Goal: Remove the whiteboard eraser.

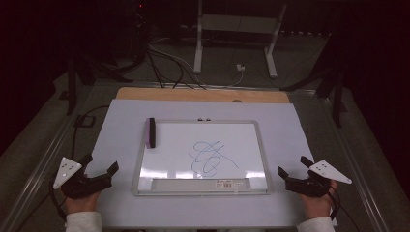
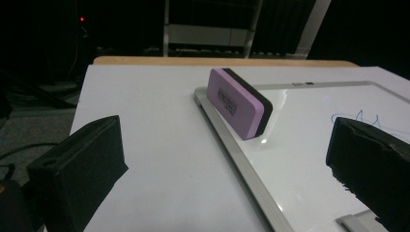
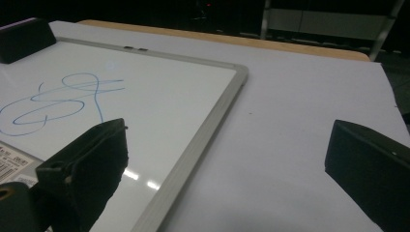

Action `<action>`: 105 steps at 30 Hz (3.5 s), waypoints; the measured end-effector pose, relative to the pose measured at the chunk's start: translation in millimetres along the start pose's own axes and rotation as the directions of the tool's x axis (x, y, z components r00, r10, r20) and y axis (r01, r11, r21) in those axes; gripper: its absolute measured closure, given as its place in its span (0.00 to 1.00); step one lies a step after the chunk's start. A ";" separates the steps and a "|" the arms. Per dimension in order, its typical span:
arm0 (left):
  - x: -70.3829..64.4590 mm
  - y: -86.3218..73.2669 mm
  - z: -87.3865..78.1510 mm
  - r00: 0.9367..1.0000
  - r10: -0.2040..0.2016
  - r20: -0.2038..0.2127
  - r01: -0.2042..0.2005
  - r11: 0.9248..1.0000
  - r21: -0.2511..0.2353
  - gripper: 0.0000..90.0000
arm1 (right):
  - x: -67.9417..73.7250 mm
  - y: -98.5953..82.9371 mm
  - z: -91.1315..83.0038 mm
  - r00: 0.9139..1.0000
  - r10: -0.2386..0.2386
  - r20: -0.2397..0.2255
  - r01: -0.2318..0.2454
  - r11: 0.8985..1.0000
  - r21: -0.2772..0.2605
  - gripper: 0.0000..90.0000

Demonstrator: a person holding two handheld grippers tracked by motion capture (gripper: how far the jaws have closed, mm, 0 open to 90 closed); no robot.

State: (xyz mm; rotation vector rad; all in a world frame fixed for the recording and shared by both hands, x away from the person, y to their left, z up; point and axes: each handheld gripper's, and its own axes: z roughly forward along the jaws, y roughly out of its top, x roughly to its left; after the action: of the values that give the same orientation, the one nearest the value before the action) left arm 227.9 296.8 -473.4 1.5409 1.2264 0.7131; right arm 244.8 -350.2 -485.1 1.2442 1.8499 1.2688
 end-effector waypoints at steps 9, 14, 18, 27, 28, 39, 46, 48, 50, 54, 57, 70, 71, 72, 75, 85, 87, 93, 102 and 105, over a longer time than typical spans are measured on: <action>-0.4 1.5 3.3 1.000 -0.001 0.004 0.001 1.000 0.014 0.01 | -0.8 0.8 -0.9 1.000 0.024 0.006 -0.024 1.000 0.017 0.01; 0.3 8.6 4.3 1.000 0.013 -0.004 -0.013 1.000 0.006 0.01 | 1.5 2.3 -2.2 1.000 0.023 0.015 -0.023 1.000 0.021 0.00; 0.0 13.9 6.7 1.000 0.019 0.001 -0.019 1.000 0.004 0.01 | 1.0 2.0 -2.9 0.999 0.029 0.015 -0.029 0.999 0.019 0.00; 0.4 30.9 24.0 1.000 0.003 0.005 -0.003 0.999 0.043 0.01 | 0.9 1.9 -2.6 0.999 0.032 0.014 -0.032 0.999 0.018 0.00; 0.7 32.8 26.2 1.000 0.001 0.010 -0.002 0.999 0.043 0.01 | 1.0 1.9 -2.6 0.999 0.031 0.014 -0.031 0.999 0.017 0.00; -9.1 43.1 54.9 0.999 0.019 0.045 -0.023 0.996 0.081 0.01 | 0.0 1.1 -2.0 0.999 0.033 0.015 -0.033 0.999 0.020 0.00; -15.3 47.6 72.0 0.997 0.022 0.067 -0.029 0.994 0.104 0.03 | 0.1 0.9 -1.3 0.999 0.034 0.013 -0.034 0.999 0.024 0.00; -16.8 48.7 76.6 0.997 0.022 0.072 -0.030 0.993 0.110 0.03 | 0.1 0.9 -1.3 0.999 0.033 0.013 -0.034 0.999 0.023 0.00; -17.7 49.8 81.3 0.997 0.026 0.075 -0.034 0.993 0.116 0.04 | 0.0 0.9 -1.3 0.999 0.034 0.013 -0.035 0.999 0.022 0.00; -20.0 52.6 91.5 0.997 0.026 0.078 -0.036 0.991 0.133 0.04 | -0.1 0.7 -1.0 0.999 0.038 0.011 -0.038 0.999 0.024 0.00; -21.3 54.6 95.6 0.997 0.034 0.071 -0.044 0.989 0.139 0.03 | 0.0 0.5 -0.5 0.999 0.036 0.011 -0.036 0.999 0.025 0.00; -30.7 60.7 124.7 0.997 0.028 0.077 -0.041 0.983 0.177 0.02 | -0.5 -0.4 2.1 0.999 0.038 0.011 -0.039 0.999 0.035 0.00; -32.0 60.4 127.3 0.997 0.028 0.078 -0.042 0.982 0.185 0.03 | -0.5 -0.4 2.2 0.999 0.039 0.010 -0.039 0.999 0.035 0.00; -33.2 60.1 129.8 0.997 0.027 0.079 -0.042 0.980 0.196 0.04 | -0.4 -0.4 2.4 0.999 0.038 0.010 -0.038 0.999 0.036 0.00; -37.9 59.3 139.8 0.997 0.018 0.081 -0.035 0.974 0.222 0.06 | -0.3 -0.5 3.0 0.999 0.038 0.009 -0.038 0.999 0.038 0.00; -43.4 57.8 159.4 0.998 -0.005 0.059 -0.011 0.962 0.272 0.09 | -0.4 -0.7 4.2 0.999 0.033 0.007 -0.033 0.999 0.044 0.00; -43.1 56.1 164.2 0.999 -0.010 0.052 -0.005 0.957 0.289 0.10 | -0.8 -0.5 3.8 0.999 0.032 0.007 -0.033 0.999 0.042 0.00; -43.1 50.4 175.8 0.999 -0.033 0.011 0.028 0.943 0.332 0.19 | -1.3 -0.4 3.4 0.999 0.031 0.009 -0.031 0.999 0.041 0.00; -45.4 45.3 181.6 0.999 -0.035 -0.029 0.044 0.928 0.370 0.48 | -0.3 -0.1 3.4 1.000 0.011 0.014 -0.011 0.999 0.047 0.00; -43.0 46.5 180.6 0.997 -0.045 -0.055 0.063 0.924 0.377 0.62 | -0.3 0.0 3.2 1.000 0.005 0.016 -0.006 0.999 0.048 0.00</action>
State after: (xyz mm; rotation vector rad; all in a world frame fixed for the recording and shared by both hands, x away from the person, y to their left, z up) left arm 390.2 195.9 -483.2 1.8025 1.4996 0.4936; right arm 247.6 -349.1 -486.4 1.2813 1.8774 1.2209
